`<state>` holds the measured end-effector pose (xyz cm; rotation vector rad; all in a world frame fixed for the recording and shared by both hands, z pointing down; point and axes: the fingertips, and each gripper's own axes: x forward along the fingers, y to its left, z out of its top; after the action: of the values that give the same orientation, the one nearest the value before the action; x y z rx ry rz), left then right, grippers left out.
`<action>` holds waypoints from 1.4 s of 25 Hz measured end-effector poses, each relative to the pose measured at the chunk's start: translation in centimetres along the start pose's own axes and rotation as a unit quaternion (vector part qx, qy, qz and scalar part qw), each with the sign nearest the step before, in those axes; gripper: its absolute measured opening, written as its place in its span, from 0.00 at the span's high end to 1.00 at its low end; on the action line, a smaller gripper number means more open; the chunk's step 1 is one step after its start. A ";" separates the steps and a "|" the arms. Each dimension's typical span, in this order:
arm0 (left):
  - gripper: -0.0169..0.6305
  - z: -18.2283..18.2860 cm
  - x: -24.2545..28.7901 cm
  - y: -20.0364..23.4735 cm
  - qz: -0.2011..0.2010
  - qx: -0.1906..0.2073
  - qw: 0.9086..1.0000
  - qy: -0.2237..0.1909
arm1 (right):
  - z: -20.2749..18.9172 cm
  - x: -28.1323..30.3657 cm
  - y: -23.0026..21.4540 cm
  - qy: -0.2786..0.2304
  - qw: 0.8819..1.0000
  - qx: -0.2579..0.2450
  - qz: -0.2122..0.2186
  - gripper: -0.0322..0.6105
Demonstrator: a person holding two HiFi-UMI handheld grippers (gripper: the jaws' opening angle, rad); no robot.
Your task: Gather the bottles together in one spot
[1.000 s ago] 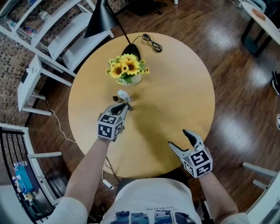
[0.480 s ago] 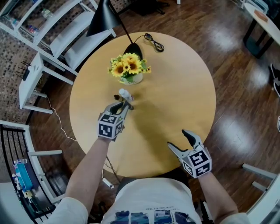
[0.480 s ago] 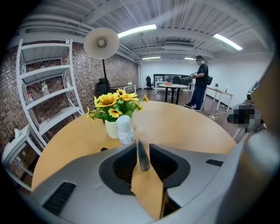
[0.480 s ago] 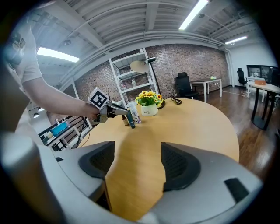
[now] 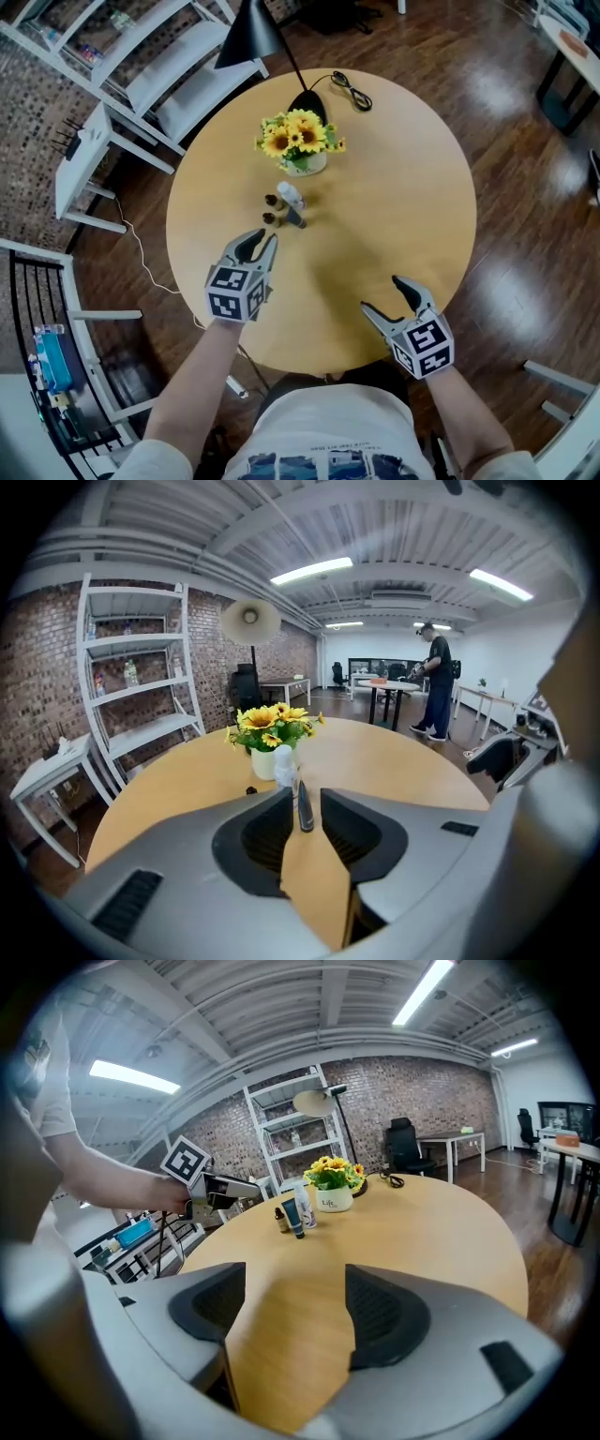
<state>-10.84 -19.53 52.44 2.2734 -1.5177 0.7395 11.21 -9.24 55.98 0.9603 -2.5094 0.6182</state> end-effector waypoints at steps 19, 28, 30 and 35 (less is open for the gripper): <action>0.82 -13.5 -28.5 -2.3 -0.020 -0.138 0.989 -0.040 | 0.3 -3.7 19.5 -0.031 0.998 -0.047 -0.029 0.40; 0.81 -20.2 -38.0 -3.0 -0.040 -0.163 0.985 -0.032 | -2.8 -8.7 29.6 -0.022 0.996 -0.045 -0.073 0.40; 0.81 -21.0 -39.3 -3.5 -0.052 -0.180 0.982 -0.031 | -3.2 -9.6 31.2 -0.018 0.996 -0.049 -0.076 0.40; 0.80 -21.4 -42.3 -4.1 -0.055 -0.177 0.981 -0.052 | -4.1 -11.4 33.7 -0.011 0.995 -0.053 -0.080 0.40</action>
<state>-25.25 25.32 45.86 2.1298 -1.4212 0.2935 -3.52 21.44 44.94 1.1198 -2.4273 0.4227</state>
